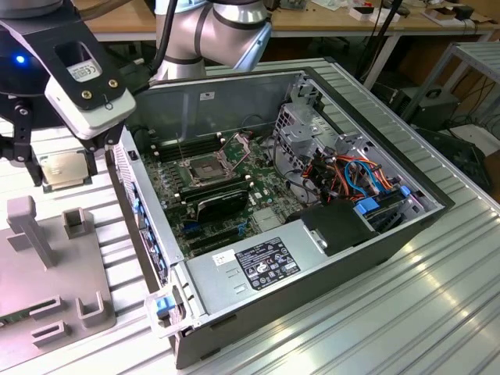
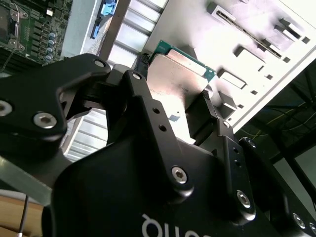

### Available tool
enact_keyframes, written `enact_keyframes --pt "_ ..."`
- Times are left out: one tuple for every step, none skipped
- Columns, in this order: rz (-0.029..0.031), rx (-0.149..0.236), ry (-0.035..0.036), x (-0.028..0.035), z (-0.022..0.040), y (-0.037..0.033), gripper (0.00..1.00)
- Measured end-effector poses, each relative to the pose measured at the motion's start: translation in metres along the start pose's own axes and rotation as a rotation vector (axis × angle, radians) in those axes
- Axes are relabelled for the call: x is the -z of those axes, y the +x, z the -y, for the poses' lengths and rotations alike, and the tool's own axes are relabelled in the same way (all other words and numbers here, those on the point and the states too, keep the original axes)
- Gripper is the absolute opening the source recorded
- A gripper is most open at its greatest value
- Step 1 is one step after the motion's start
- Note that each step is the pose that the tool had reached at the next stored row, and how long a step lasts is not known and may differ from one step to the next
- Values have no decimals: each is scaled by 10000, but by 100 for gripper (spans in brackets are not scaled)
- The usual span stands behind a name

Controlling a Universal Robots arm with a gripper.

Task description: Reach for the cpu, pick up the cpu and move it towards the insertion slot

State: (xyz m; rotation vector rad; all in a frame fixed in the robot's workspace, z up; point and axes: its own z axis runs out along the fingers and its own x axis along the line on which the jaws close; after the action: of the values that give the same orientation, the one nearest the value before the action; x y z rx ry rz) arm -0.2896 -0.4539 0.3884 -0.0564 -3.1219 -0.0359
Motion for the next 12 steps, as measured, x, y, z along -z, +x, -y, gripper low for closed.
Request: enact_keyframes --pt "0 0 -1 0 0 -9 55" --pt "0 0 0 1 -1 -18 55" --pt "0 -1 0 1 -1 -35 55" --pt "0 -1 0 1 -2 -45 55" --pt "0 -1 0 1 -2 -56 55" --pt "0 0 0 1 -2 -63 55" --pt "0 0 0 1 -3 -74 55" --pt "-1 0 0 2 -3 -81 55" --pt "0 0 0 2 -3 -88 55" --pt "-1 -1 0 2 -4 -99 55" --pt "0 0 0 2 -4 -107 55" --pt "0 -1 1 3 -4 -116 55"
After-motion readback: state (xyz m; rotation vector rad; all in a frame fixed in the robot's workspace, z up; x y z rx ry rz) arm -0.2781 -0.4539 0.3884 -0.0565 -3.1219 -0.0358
